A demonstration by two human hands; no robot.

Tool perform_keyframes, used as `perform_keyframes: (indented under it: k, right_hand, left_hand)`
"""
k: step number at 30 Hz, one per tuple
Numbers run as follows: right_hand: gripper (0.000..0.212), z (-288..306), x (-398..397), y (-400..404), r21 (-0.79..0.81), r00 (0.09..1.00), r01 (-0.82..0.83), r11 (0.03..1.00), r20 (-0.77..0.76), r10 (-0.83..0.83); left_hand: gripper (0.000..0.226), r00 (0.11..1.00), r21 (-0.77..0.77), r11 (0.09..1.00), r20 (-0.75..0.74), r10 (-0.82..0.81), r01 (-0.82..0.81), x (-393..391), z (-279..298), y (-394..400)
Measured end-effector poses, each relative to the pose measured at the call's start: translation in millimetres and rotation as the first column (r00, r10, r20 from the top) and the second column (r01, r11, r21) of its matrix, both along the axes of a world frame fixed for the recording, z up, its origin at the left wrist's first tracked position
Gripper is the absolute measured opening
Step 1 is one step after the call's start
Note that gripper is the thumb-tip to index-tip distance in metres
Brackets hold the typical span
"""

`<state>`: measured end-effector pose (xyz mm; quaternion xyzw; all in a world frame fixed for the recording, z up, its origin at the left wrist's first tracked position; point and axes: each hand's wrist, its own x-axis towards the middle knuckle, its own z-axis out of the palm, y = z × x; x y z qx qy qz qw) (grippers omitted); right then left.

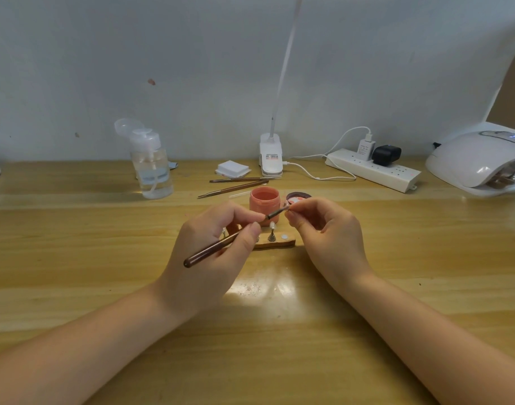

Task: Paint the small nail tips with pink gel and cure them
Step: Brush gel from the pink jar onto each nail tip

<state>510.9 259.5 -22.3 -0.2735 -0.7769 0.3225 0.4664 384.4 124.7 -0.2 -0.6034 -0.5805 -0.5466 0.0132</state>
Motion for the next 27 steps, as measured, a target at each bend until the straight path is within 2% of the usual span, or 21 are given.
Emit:
perform_keyframes:
  k: [3,8,12,18,20,22,27]
  right_hand:
    - [0.011,0.1,-0.5,-0.1,-0.005,1.000,-0.006,1.000,-0.001,0.006]
    - [0.010,0.2,-0.6,-0.5,-0.001,1.000,-0.006,1.000,-0.008,0.006]
    - [0.010,0.3,-0.5,-0.8,-0.005,1.000,-0.010,1.000,-0.005,0.009]
    - [0.011,0.1,-0.1,-0.5,-0.005,1.000,-0.015,1.000,0.011,0.015]
    - [0.010,0.2,-0.1,-0.5,-0.016,1.000,-0.017,1.000,0.007,0.018]
    - [0.010,0.2,0.1,-0.4,-0.023,1.000,-0.022,1.000,-0.001,0.022]
    - [0.011,0.4,0.3,-0.7,-0.031,1.000,-0.029,0.999,0.003,0.029]
  left_hand:
    - [0.012,0.999,0.022,1.000,0.041,-0.007,0.006,-0.3,0.6,0.0]
    - [0.011,1.000,-0.003,1.000,0.015,0.003,-0.003,1.4,-1.1,0.7]
    - [0.012,0.995,0.037,0.999,0.100,-0.029,0.026,-0.1,-0.9,-1.7]
    - [0.008,0.997,-0.003,1.000,0.067,-0.028,0.029,0.4,-2.4,-1.8]
    - [0.014,0.994,0.019,0.999,0.107,-0.039,0.037,0.4,-1.7,-1.6]
    - [0.010,0.991,0.012,0.999,0.129,-0.036,0.035,0.7,-1.3,-0.7]
    - [0.018,0.992,0.018,0.999,0.124,-0.040,0.038,-0.8,-3.1,-3.1]
